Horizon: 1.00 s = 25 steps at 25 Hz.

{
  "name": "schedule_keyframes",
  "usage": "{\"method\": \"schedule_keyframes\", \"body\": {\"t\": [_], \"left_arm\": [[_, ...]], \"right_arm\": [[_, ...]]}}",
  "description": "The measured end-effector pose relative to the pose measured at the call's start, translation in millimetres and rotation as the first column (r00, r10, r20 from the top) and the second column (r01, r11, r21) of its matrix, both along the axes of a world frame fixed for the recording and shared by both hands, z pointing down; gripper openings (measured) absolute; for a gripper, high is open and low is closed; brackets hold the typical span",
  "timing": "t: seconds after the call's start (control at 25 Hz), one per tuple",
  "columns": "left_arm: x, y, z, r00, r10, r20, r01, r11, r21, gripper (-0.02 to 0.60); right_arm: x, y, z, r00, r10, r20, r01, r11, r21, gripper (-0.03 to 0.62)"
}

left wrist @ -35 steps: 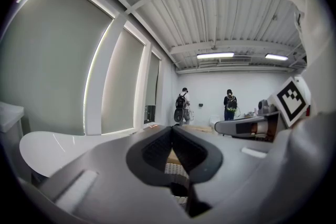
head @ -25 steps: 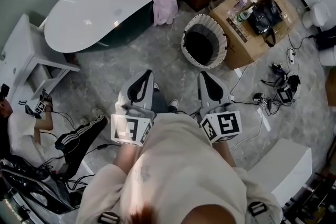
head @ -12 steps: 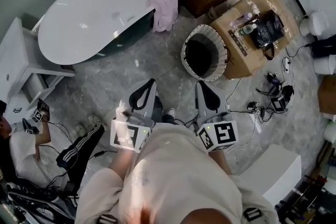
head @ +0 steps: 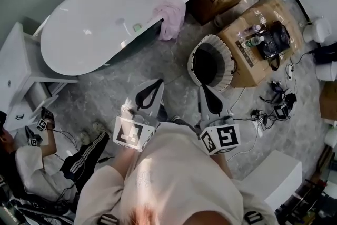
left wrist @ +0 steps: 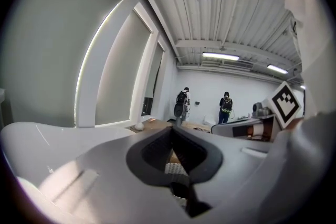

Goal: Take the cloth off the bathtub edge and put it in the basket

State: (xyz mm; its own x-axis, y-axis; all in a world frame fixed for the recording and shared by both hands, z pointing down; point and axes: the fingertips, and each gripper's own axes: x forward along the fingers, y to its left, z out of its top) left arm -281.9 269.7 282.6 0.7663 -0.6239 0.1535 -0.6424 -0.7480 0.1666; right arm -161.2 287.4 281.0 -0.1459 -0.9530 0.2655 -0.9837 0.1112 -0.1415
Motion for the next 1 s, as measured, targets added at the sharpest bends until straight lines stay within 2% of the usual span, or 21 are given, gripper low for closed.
{"method": "schedule_keyframes", "body": {"t": [0.28,0.48,0.68,0.76,0.88,0.92,1.0], "left_arm": [[-5.7,-30.1,4.6,1.0,0.021,-0.012,-0.021,1.0,-0.014,0.049],[-10.1,-51.9,8.0,0.999,0.034,-0.02,-0.035,0.999,-0.024,0.049],[-11.5,-68.2,15.7,1.0,-0.006,-0.01,0.006,0.999,-0.047,0.049],[-6.9,-76.8,6.1,0.998,-0.047,-0.033,0.047,0.999,-0.006,0.049],[8.7,-96.8,-28.9,0.984,-0.128,-0.121,0.145,0.979,0.143,0.049],[15.7,-101.1,-29.8,0.984,-0.143,-0.105,0.158,0.975,0.156,0.049],[31.3,-106.1,-14.8,0.988,-0.153,-0.012,0.153,0.981,0.123,0.049]], "right_arm": [[-12.8,-23.3,0.6,1.0,0.0,-0.013,0.0,1.0,-0.013,-0.002],[-6.7,-31.8,7.1,1.0,0.003,-0.014,-0.003,0.999,-0.037,-0.002],[4.9,-43.8,10.9,1.0,-0.008,-0.005,0.007,0.999,-0.045,-0.002],[9.2,-51.0,12.0,1.0,-0.015,-0.009,0.015,0.999,-0.035,-0.002],[22.7,-67.6,13.3,0.999,-0.007,-0.042,0.007,1.0,0.0,-0.002],[28.2,-74.6,14.6,0.998,-0.004,-0.055,0.005,1.0,0.011,-0.002],[37.9,-88.7,17.6,0.998,-0.009,-0.064,0.011,1.0,0.022,-0.002]]}}
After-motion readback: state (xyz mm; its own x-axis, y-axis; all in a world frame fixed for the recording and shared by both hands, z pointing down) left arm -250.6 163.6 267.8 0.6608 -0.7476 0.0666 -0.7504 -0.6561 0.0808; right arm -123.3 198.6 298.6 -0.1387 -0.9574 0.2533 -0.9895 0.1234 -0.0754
